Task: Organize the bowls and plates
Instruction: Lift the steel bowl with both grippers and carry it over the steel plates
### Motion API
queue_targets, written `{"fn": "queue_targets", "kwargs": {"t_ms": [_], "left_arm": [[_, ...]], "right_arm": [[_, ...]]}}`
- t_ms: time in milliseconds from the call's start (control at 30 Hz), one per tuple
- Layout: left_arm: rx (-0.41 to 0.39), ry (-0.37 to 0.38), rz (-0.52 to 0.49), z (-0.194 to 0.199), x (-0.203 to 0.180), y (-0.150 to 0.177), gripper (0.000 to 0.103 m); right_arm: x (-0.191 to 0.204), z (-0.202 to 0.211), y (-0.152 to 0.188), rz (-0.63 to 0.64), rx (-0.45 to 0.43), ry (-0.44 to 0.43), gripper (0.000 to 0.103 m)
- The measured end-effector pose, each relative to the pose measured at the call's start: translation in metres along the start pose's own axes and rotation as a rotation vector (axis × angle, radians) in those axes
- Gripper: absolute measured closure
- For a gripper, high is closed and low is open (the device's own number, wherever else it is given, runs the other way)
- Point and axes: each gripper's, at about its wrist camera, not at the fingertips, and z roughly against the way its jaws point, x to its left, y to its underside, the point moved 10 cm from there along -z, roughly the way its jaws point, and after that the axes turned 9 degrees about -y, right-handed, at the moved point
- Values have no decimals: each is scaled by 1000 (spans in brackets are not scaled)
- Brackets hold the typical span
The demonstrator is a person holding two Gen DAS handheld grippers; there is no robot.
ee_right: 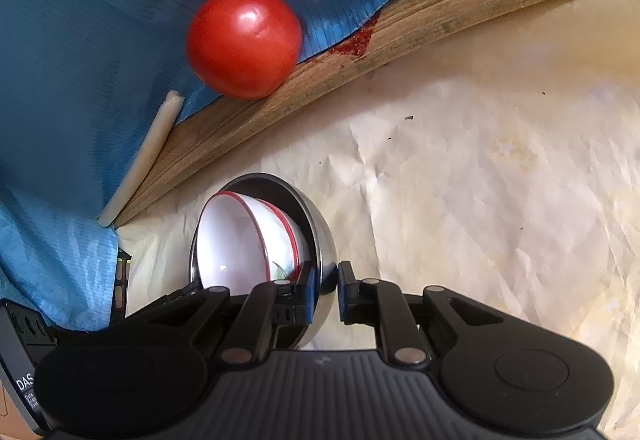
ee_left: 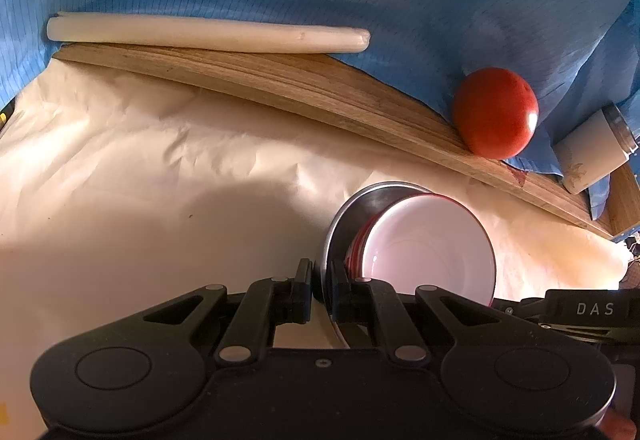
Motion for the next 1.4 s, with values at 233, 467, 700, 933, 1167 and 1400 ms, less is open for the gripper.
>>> {"fn": "queue_targets", "kwargs": {"t_ms": [233,467,700,933,1167,1400], "left_arm": [[-17,6,-1,10,-9,2,96],[-32,14,0,21,-16,7,96],[-48,17,-13,31,-22,12,96],[-59,20,-19,42,-25,18,96],[-72,16,-22,56,-23,24,96],[-78,10,-14,66,-16,32,96]], "right_arm": [[2,10,1,15,-18,-3,90],[3,20,4,23,-33,-13,90],[6,29,8,29,-48,-21,90],[9,40,15,39,-55,-27,90],[16,49,25,55,-58,-34,90],[23,54,32,73,-49,-39,90]]}}
